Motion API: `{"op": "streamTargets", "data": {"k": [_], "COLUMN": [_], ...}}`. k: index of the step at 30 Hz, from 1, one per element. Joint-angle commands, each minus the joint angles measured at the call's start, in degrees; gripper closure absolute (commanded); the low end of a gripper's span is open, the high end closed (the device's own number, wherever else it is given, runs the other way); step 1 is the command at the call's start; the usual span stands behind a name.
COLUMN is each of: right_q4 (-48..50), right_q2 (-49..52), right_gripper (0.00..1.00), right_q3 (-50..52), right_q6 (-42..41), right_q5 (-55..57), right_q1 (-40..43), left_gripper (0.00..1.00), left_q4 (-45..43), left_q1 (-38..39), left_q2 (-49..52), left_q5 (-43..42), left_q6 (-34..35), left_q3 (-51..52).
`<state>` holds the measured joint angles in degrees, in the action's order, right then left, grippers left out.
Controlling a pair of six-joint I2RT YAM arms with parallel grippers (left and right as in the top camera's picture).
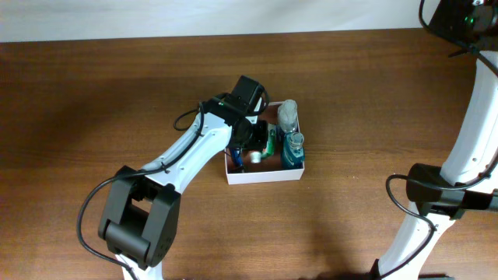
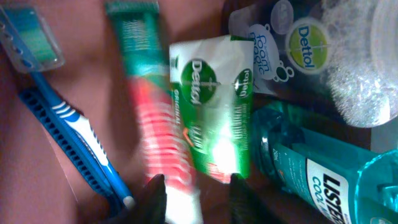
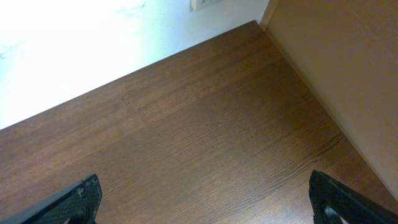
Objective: Pack container
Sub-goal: 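Lower the toothpaste tube into the box beside the soap bar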
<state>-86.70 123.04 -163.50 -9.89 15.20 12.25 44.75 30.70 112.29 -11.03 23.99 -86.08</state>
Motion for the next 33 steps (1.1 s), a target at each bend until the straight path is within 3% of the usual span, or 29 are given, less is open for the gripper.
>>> {"op": "streamTargets", "data": {"k": [1,5,8,12,14,23,33], "right_q4": [0.07,0.07,0.07,0.07,0.07,0.07,0.04], "right_q2": [-0.44,-0.44,-0.44,-0.44,-0.44,-0.44,-0.44], "right_gripper": [0.02,0.02,0.02,0.02,0.01,0.02,0.02], "right_q3": [-0.37,-0.37,-0.37,-0.37,-0.37,-0.37,-0.37], "right_q6": [-0.02,-0.02,-0.02,0.0,0.0,0.0,0.0], "right_q5": [0.48,0.5,0.48,0.5,0.5,0.48,0.48], "right_q1": [0.15,0.15,0.15,0.15,0.15,0.15,0.15], "left_gripper": [0.61,0.63,0.76,0.84,1.0,1.0,1.0], "left_q4": [0.24,0.28,0.2,-0.07,-0.7,-5.77,-10.36], "left_q1": [0.02,0.02,0.09,0.79,1.49,3.39,3.32], "left_q2": [0.42,0.42,0.42,0.42,0.42,1.31,5.68], "left_q5": [1.03,0.92,0.74,0.76,0.81,0.5,-7.43], "left_q6": [-0.31,-0.46,-0.46,-0.46,-0.48,-0.48,-1.99], "left_q3": [-1.01,-1.03,-1.03,-1.03,-1.03,-1.03,-1.01]}}
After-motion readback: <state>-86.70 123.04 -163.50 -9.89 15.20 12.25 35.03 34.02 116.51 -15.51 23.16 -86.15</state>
